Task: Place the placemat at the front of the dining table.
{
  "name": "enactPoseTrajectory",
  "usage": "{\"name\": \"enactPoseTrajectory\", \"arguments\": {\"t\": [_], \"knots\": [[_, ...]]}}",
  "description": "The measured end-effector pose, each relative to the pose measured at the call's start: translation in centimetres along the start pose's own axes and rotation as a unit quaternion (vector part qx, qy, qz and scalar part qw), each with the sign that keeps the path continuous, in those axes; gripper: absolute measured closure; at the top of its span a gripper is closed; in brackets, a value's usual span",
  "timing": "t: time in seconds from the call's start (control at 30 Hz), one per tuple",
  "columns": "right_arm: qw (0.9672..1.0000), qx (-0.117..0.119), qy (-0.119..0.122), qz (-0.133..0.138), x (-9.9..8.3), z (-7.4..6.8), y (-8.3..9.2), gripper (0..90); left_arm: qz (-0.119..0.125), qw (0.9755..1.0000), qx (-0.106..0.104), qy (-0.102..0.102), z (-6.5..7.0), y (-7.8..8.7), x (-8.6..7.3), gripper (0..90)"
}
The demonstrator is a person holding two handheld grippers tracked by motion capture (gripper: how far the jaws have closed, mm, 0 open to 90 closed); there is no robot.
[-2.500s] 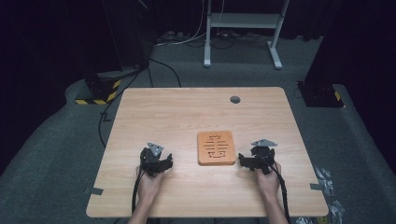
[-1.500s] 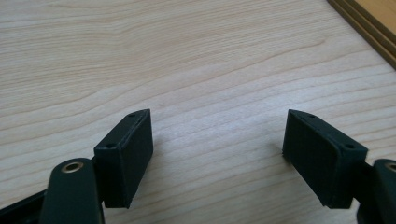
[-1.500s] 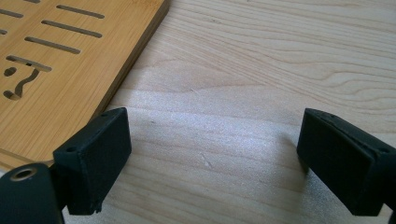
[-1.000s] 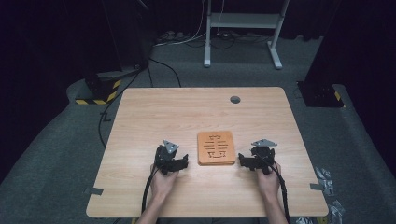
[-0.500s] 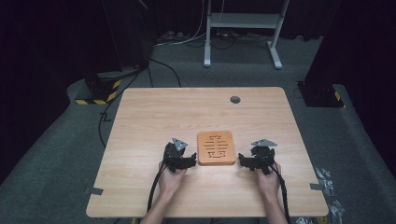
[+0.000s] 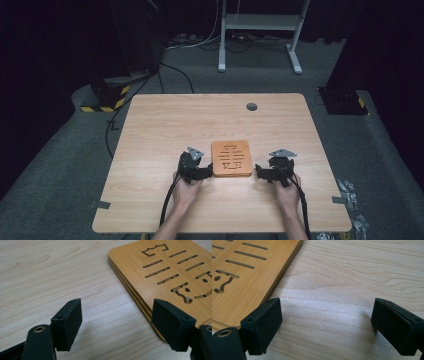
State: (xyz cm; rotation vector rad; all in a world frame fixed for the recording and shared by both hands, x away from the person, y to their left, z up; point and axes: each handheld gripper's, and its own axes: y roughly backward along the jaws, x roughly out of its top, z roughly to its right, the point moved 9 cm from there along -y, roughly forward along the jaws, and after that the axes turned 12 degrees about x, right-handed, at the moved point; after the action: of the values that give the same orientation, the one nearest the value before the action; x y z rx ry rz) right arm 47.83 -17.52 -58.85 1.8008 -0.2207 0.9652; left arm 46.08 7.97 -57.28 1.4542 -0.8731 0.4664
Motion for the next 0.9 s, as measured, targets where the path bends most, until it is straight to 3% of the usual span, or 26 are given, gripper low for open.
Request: {"name": "enactPoseTrajectory", "arguments": {"t": [0.57, 0.67, 0.9], "knots": [[0.9999, -0.008, -0.012, 0.002, -0.32, 0.42, 0.47, 11.3, -0.001, 0.9999, -0.003, -0.011, 0.81, -0.38, 0.3, 25.0], [0.9999, -0.01, -0.012, 0.004, -0.29, 0.44, 0.44, 11.3, 0.0, 0.9998, 0.002, -0.018, 0.73, -0.29, 0.32, 25.0], [0.9999, -0.01, -0.012, 0.004, -0.29, 0.44, 0.44, 11.3, 0.0, 0.9999, 0.006, -0.014, 0.36, -0.18, 0.29, 25.0]]}}
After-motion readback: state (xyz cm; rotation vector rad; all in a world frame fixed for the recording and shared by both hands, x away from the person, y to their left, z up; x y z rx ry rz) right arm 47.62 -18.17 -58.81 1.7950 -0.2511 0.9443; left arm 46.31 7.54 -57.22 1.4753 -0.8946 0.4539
